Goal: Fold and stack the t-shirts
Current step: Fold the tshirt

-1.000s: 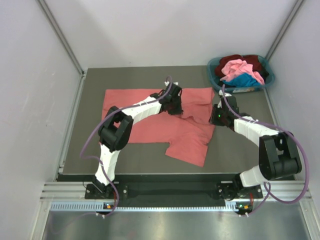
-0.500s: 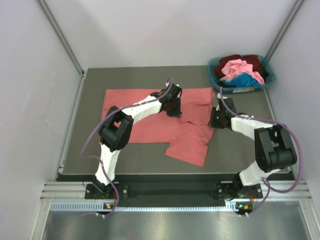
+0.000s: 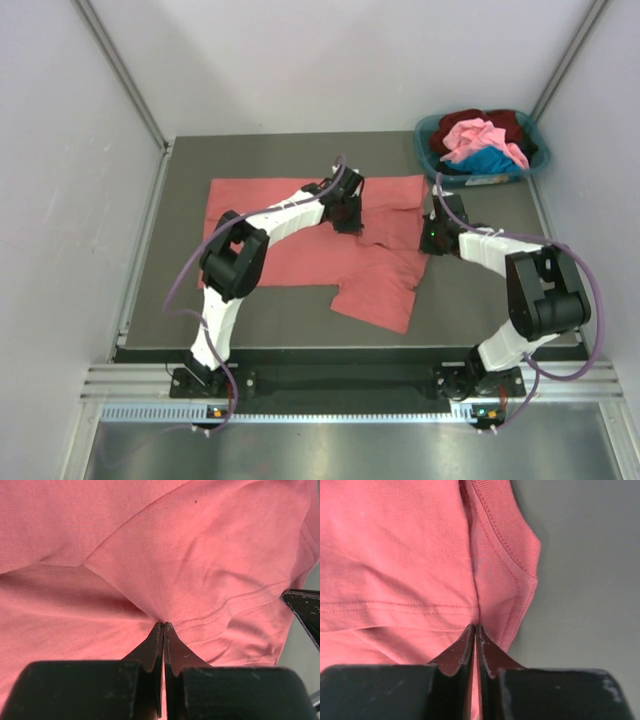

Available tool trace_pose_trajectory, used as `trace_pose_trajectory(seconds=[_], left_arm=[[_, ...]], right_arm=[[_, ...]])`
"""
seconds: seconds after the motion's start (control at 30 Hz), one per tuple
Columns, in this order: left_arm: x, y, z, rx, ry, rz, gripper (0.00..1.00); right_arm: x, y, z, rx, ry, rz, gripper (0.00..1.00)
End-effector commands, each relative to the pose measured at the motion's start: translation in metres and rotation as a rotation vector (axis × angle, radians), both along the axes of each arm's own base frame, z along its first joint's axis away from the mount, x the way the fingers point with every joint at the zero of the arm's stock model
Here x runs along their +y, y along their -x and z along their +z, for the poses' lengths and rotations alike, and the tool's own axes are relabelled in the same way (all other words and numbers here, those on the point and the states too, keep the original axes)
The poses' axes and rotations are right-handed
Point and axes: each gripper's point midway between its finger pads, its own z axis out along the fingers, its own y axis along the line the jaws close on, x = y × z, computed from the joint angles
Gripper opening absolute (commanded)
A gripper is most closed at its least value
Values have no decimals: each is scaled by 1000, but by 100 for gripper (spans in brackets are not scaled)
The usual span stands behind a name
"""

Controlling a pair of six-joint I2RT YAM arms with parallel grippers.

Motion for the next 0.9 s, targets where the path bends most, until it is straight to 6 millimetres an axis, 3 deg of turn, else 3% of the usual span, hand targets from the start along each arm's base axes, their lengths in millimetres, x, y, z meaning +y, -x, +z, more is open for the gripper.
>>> trace_pose_trajectory(seconds=[0.0, 0.3, 0.87], left_arm=[[-8, -3, 7, -4, 24, -23, 0], [1, -8, 13, -6, 4, -12, 0], [15, -1, 2, 35, -56, -31, 0]], right_arm=[[3, -15, 23, -65, 13, -5, 0], [2, -6, 67, -123, 7, 17, 0], [0, 25, 67, -125, -32, 8, 0]])
